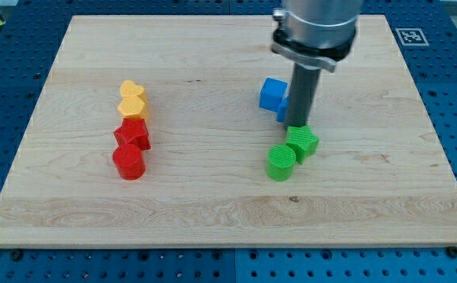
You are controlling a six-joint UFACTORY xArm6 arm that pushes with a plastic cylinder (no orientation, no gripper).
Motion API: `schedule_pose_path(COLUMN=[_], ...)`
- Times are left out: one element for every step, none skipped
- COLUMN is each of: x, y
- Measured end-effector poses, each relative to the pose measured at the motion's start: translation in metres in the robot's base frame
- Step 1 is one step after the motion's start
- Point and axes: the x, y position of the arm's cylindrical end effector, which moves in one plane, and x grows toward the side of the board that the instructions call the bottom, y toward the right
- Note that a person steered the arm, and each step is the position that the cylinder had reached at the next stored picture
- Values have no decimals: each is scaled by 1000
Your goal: Nudge the blue triangle up a bit
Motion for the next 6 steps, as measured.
schedule_pose_path(x=[9,19,26,13,-19,-38], y=[4,4,4,11,17,10])
